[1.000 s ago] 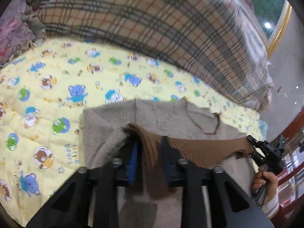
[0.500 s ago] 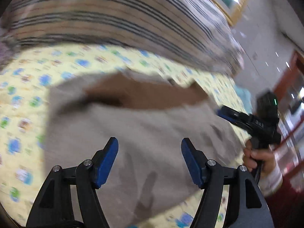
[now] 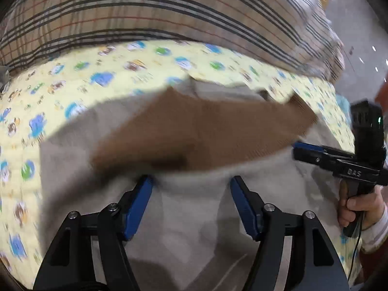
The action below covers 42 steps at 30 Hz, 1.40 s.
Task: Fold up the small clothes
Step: 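Lay the brown hem over the collar and open both grippers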
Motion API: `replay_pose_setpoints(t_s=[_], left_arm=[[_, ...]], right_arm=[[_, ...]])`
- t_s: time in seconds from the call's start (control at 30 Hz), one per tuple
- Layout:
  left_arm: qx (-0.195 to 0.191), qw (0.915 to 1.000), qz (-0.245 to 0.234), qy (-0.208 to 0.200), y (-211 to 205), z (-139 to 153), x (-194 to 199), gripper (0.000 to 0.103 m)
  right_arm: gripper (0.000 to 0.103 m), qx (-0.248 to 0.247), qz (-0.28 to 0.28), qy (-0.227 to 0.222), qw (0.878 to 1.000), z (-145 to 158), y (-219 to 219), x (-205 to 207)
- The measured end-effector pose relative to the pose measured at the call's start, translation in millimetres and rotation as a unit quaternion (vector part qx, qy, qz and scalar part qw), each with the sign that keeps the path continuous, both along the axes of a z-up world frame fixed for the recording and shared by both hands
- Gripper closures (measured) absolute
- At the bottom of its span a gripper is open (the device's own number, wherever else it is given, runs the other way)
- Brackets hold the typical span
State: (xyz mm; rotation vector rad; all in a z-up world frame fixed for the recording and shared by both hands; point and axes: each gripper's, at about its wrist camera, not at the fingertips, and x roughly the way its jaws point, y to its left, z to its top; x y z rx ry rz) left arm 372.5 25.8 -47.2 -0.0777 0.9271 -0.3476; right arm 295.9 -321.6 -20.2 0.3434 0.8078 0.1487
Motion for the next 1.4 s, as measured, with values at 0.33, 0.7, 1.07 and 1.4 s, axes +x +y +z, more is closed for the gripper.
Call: replay_pose_setpoints(t_s=[0.33,0.7,1.07,1.4], left_arm=[[-0.113,0.9834,0.141,-0.013,83.9,9.9,29.9,0.043],[-0.108,0.9851,0.133,-0.015,79.4,29.4,-61.8,0.038],[-0.099,0.9929,0.065,0.005,30.7,17.2,-173.4,0.033],[-0.055,0.9916,0.111,0.037,58.4,2.7,-202.1,0.038]], right_arm=[[0.054,0.044,-0.218,-0.084,0.971,10.5,-98.5,-50.9],[0.043,0.061,-0.207,-0.1,0.971,22.4,-62.2,-127.0],[0.036,0.072,-0.14,-0.066,0.985,1.0,-15.2,-185.8],[0.035,0.051,-0.244,-0.08,0.965,-4.9,-42.3,-234.6]])
